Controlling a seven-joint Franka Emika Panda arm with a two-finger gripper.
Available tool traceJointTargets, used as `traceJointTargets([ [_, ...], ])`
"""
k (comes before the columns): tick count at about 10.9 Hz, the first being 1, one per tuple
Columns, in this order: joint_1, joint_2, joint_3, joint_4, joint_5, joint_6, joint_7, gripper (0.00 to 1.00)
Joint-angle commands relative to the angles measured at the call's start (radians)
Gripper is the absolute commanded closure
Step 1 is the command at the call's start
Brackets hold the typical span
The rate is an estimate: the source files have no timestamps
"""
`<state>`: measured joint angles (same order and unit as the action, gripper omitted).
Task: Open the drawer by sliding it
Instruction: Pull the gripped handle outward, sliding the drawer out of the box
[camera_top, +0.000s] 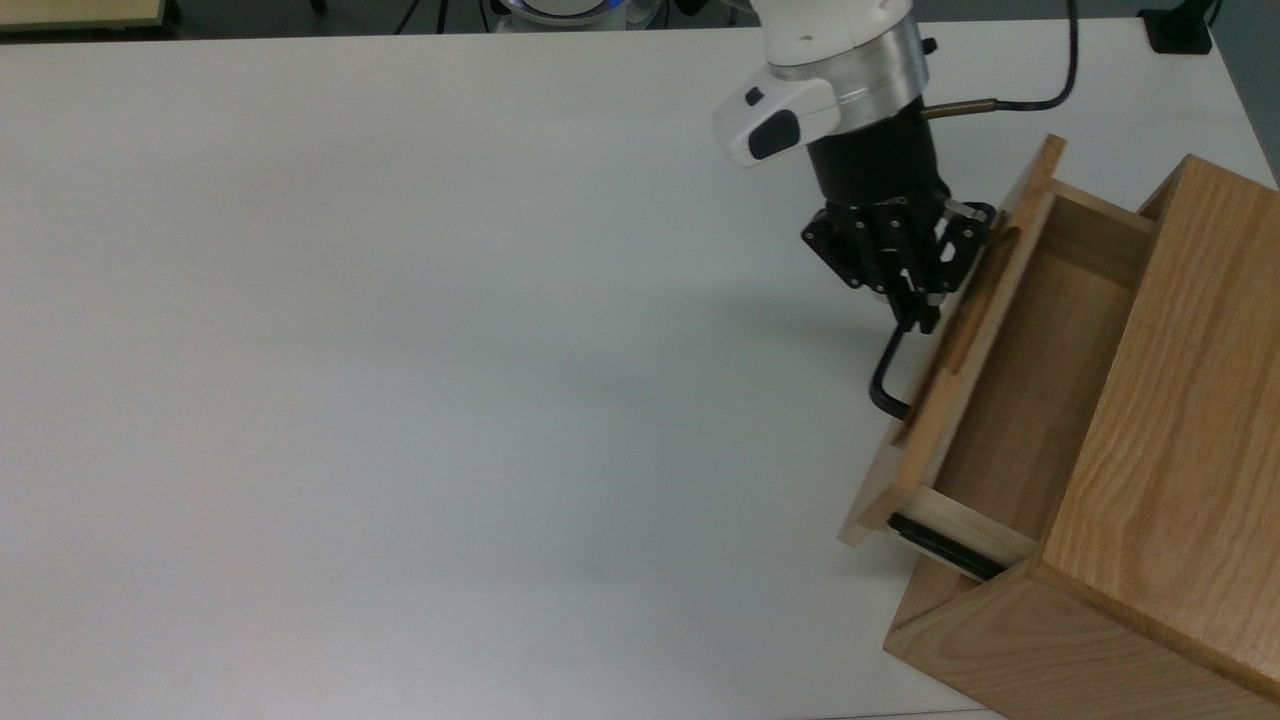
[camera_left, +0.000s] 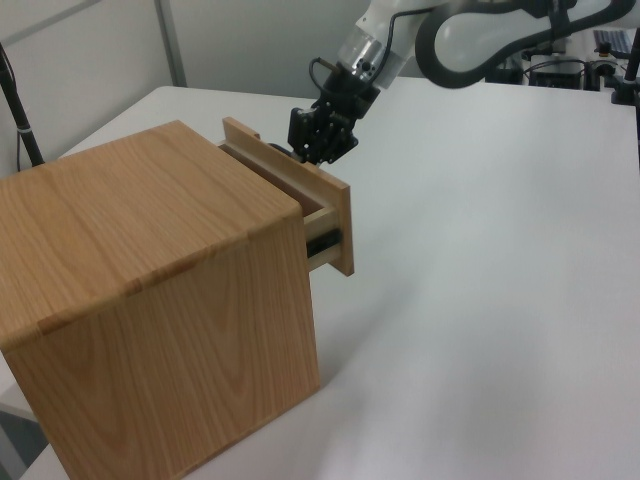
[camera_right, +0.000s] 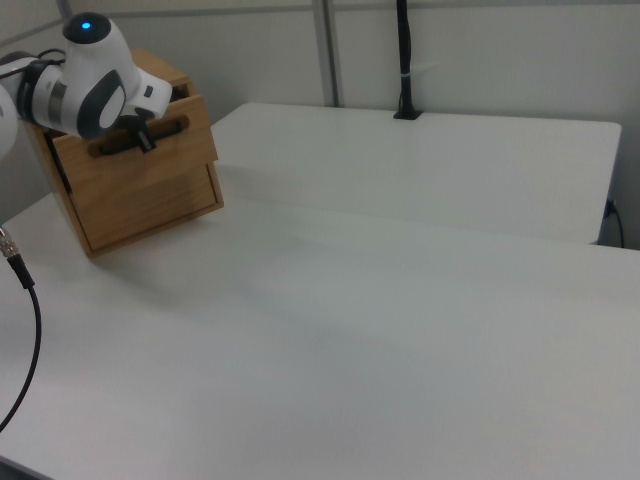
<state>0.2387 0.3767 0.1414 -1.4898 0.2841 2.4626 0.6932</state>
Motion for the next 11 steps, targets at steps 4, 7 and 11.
traceJointTargets([
  [4,-0.134,-0.1,0.018,-0.036,0.007,-0.226,-0.294,1.0],
  [7,-0.194,-0.137,0.018,-0.036,0.007,-0.367,-0.406,1.0],
  [11,-0.242,-0.166,0.015,-0.036,0.004,-0.508,-0.498,1.0],
])
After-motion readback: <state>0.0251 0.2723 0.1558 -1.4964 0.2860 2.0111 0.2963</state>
